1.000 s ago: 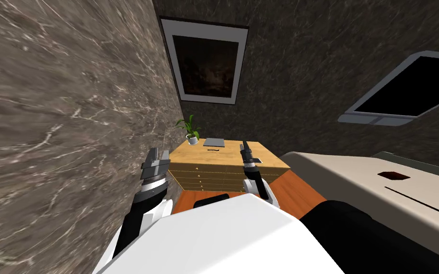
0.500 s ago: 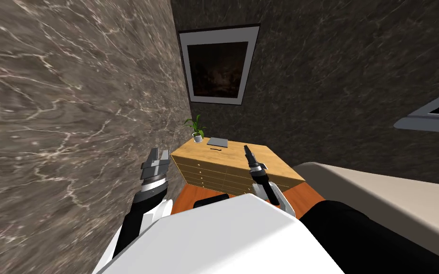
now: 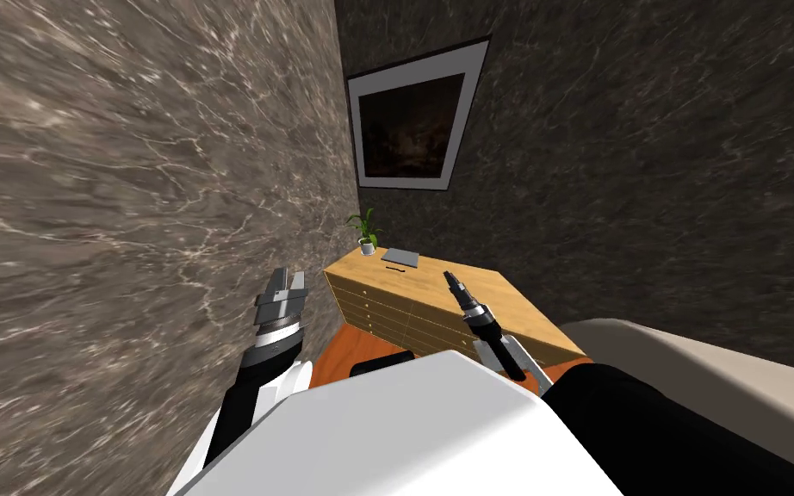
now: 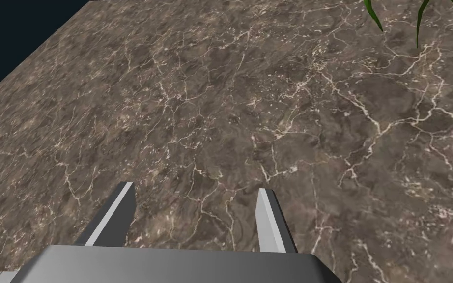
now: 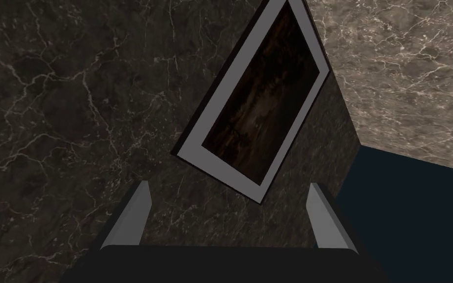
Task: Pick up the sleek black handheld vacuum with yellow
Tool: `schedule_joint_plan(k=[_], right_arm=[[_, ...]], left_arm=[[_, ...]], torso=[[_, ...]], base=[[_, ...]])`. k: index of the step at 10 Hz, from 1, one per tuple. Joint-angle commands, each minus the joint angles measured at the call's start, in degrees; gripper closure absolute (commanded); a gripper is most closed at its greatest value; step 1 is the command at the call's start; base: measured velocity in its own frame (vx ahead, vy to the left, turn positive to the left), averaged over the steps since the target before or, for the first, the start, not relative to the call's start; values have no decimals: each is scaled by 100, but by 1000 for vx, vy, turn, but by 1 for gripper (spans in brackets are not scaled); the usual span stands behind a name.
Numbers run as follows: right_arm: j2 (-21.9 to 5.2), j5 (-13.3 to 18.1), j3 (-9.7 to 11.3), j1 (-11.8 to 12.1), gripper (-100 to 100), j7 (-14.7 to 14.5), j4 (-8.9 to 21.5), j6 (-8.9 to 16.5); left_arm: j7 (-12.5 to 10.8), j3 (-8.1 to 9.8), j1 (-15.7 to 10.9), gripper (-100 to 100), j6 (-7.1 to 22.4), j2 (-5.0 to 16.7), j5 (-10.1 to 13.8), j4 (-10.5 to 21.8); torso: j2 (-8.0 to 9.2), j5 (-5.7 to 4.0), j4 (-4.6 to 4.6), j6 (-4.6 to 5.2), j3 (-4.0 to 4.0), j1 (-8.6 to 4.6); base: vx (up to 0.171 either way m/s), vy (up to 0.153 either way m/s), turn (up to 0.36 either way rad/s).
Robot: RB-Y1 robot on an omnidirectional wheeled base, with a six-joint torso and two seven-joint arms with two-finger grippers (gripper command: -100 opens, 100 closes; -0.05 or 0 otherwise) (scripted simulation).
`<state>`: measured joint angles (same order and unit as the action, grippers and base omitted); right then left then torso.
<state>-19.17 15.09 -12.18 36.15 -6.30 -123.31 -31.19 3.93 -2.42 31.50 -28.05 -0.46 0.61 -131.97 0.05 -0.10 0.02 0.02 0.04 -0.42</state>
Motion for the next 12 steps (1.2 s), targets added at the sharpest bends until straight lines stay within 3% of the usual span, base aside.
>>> schedule_joint_plan(k=[1,4,7,9,12], right_arm=[[-286,211,-213,159,-100,42,154,-123],[-753,605,-567,446,-100,141,484,-378],[-1021,816,-738,592,-100,205,669,-510],[-1438,1203,-1055,883,-100,365,1080,-779],[-1780,1500,-1201,1027,-100,460,1304,-914]], left_arm=[[0,0,0,0,0,0,0,0],[0,0,0,0,0,0,0,0],[0,-1,-1,0,0,0,0,0],[0,0,0,0,0,0,0,0],[0,0,0,0,0,0,0,0]], torso=[[0,0,0,0,0,0],[-12,0,-3,0,-7,2],[-15,5,-4,-5,-9,18],[-20,4,-5,-3,-12,17],[-22,4,-5,-3,-13,18]], base=[[-28,-69,346],[-28,-74,312],[-25,-35,230],[-20,-41,334],[-17,-30,291]])
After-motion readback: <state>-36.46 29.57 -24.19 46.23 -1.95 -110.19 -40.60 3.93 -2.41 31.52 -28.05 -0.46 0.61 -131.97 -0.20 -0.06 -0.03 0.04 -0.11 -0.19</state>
